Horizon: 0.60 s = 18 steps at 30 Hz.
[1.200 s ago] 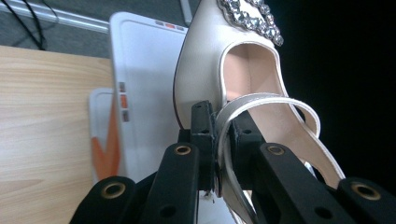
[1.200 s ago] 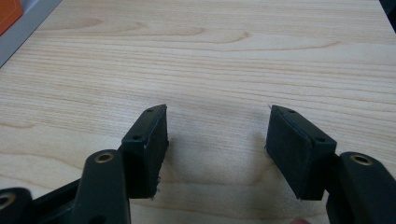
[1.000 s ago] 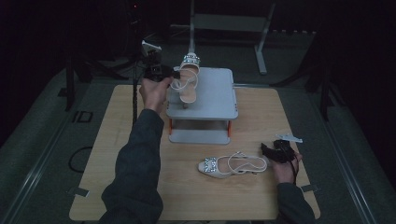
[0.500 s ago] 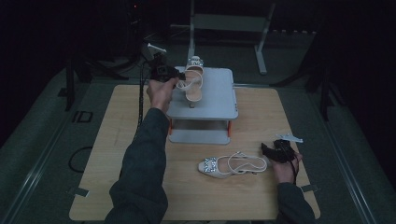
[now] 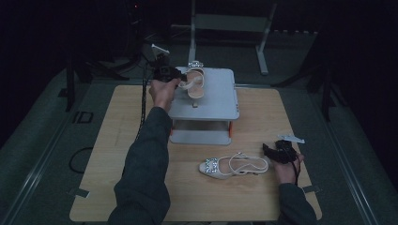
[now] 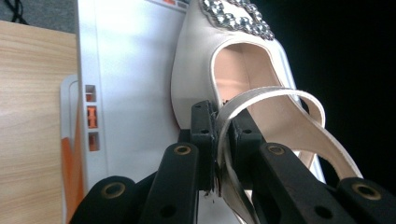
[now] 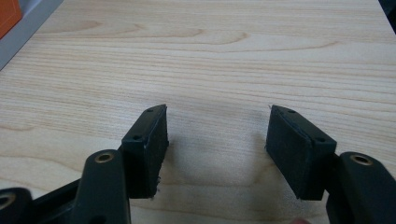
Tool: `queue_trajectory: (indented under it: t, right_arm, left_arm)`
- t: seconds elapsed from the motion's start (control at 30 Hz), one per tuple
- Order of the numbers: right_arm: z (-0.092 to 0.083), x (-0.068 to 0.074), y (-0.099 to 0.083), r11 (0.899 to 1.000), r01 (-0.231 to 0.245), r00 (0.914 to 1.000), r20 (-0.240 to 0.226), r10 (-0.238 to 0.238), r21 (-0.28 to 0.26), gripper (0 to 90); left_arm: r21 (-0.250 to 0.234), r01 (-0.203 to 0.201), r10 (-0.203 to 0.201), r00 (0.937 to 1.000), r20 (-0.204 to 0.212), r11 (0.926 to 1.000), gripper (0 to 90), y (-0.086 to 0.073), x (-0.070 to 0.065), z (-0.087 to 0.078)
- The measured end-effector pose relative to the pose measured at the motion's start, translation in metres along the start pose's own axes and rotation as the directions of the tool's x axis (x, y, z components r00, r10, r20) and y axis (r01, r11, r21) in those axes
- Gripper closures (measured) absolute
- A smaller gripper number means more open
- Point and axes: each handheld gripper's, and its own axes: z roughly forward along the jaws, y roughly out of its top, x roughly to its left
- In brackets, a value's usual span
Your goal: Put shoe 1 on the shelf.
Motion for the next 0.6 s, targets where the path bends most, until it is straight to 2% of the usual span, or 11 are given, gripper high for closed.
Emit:
queue_trajectory:
  t: [0.23, 0.37, 0.5, 0.6]
  right_arm:
    - [0.0, 0.0004, 0.0, 1.0, 0.002, 1.0, 0.002, -0.002, 0.001, 38.6]
    - [0.0, 0.0004, 0.0, 1.0, 0.003, 1.0, 0.003, -0.003, 0.001, 38.6]
    - [0.0, 0.0003, 0.0, 1.0, 0.003, 1.0, 0.002, -0.003, 0.001, 38.6]
    - [0.0001, 0.0003, 0.0, 1.0, 0.003, 1.0, 0.002, -0.003, 0.001, 38.6]
  left_arm:
    - [0.002, -0.03, 0.03, 0.9995, 0.013, 0.9996, 83.1, 0.0011, 0.001, 0.0009]
    - [0.003, -0.068, 0.068, 0.9975, 0.019, 0.9977, 83.2, 0.002, 0.0011, 0.0018]
    - [0.001, -0.083, 0.083, 0.9958, 0.037, 0.9965, 83.2, 0.0024, 0.0025, 0.0036]
    - [-0.008, -0.08, 0.08, 0.9957, 0.046, 0.9968, 82.1, 0.0016, 0.0038, 0.0036]
